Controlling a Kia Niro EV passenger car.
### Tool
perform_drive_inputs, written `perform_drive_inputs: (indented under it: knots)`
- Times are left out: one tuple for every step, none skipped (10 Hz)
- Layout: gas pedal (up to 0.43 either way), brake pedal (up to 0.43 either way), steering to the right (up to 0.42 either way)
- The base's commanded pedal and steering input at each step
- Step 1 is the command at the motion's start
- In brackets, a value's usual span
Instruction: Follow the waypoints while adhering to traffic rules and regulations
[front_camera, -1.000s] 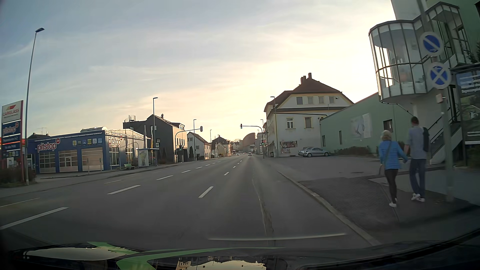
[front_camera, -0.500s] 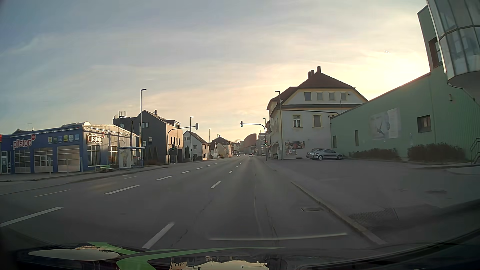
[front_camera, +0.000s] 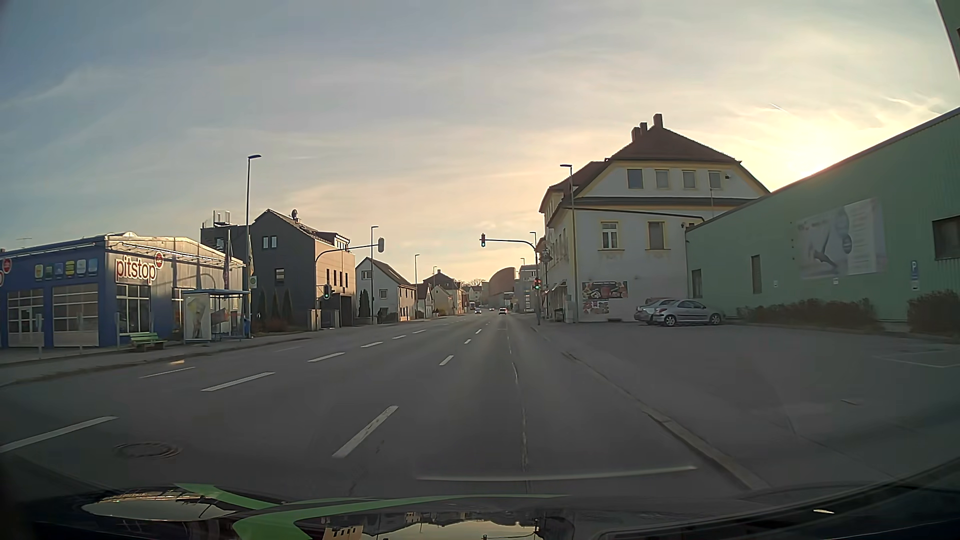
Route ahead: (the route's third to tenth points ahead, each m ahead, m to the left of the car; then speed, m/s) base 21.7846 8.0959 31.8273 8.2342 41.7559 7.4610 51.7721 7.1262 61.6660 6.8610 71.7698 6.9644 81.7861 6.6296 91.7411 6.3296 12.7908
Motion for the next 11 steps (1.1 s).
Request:
perform_drive_inputs:
  knots:
    - [0.118,0.0,-0.002]
    - [0.118,0.0,-0.002]
    - [0.118,0.0,-0.001]
    - [0.118,0.0,0.0]
    - [0.118,0.0,0.001]
    - [0.118,0.0,0.001]
    - [0.118,0.0,0.001]
    - [0.118,0.0,0.001]
    - [0.118,0.0,0.001]
    - [0.118,0.0,0.001]
    - [0.118,0.0,0.001]
